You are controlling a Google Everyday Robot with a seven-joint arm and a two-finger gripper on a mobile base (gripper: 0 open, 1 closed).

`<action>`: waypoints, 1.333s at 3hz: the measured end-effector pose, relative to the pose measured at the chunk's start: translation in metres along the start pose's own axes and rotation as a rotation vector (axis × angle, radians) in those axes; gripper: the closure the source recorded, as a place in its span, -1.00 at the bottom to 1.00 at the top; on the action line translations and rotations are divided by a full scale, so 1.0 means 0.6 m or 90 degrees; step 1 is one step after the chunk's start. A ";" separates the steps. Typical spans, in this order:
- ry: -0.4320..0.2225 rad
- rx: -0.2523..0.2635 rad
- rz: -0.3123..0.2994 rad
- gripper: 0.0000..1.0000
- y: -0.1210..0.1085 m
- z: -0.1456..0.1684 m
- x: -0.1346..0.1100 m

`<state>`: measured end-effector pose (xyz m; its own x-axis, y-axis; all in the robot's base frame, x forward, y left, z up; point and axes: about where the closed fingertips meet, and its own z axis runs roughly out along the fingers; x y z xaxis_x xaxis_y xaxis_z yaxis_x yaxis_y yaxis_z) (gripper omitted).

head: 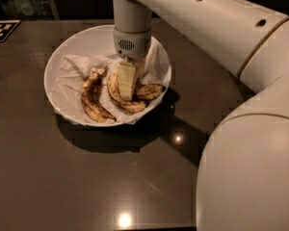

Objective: Pick banana from white bowl

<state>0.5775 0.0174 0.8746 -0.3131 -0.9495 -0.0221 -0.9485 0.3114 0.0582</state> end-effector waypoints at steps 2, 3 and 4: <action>0.000 0.000 0.000 0.54 0.000 -0.005 0.000; 0.000 0.000 0.000 0.97 0.000 -0.003 0.000; -0.044 0.018 -0.017 1.00 -0.003 -0.014 -0.009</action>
Offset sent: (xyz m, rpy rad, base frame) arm 0.0000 0.0000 0.0014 0.0000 0.0000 0.0000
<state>0.5815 0.0218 0.8829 -0.2896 -0.9527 -0.0917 -0.9571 0.2883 0.0282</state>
